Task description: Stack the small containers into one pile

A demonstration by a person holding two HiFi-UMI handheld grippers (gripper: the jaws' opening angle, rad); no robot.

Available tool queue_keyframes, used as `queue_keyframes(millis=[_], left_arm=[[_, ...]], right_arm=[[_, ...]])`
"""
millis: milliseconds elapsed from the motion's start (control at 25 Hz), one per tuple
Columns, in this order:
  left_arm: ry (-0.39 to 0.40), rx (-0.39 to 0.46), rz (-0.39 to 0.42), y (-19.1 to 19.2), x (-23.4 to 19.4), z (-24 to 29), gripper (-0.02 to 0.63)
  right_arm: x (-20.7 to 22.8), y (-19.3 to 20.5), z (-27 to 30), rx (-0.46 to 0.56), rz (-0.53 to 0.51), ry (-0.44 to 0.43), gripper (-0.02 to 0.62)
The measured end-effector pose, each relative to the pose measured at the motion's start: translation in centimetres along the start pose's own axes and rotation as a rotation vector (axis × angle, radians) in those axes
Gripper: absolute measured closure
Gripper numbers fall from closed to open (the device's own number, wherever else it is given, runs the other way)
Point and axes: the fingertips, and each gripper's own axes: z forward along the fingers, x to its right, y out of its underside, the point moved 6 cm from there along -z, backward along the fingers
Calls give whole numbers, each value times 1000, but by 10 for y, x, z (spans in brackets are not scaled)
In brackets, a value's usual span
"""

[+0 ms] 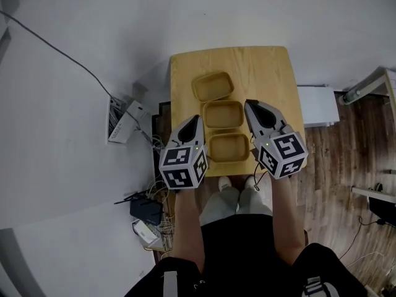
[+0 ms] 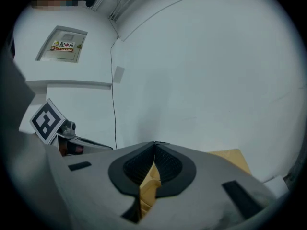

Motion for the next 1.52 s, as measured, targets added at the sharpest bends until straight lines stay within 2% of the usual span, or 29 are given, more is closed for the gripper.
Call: queue_keyframes(millis=[280, 400, 680, 720, 760, 800, 1000, 1280, 1400, 1440, 1520], left_arm=[[6, -68, -45, 31, -4, 17, 601], [1, -103, -55, 44, -5, 25, 541], [-17, -202, -82, 87, -12, 35, 541], [-14, -215, -83, 92, -12, 37, 522], [-12, -227, -84, 97, -14, 39, 487], [-13, -239, -87, 102, -16, 41, 485], [-20, -311, -108, 133, -18, 41, 485], [-21, -361, -139, 163, -19, 46, 485], [-25, -392, -143, 177, -19, 48, 485], [-30, -403, -138, 181, -19, 49, 485], [-40, -425, -119, 190, -20, 50, 485]], right_arm=[[12, 36, -4, -85, 40, 14, 575], [18, 49, -2, -127, 58, 18, 527], [22, 93, 2, -259, 92, 44, 456], [24, 98, 3, -276, 93, 56, 447], [26, 103, 4, -290, 96, 67, 446], [26, 108, 5, -302, 104, 74, 446], [23, 139, 0, -374, 140, 90, 446], [20, 173, -1, -453, 170, 73, 446], [19, 185, -2, -481, 145, 86, 448], [18, 188, -3, -489, 132, 93, 472], [18, 197, -4, -505, 128, 99, 480]])
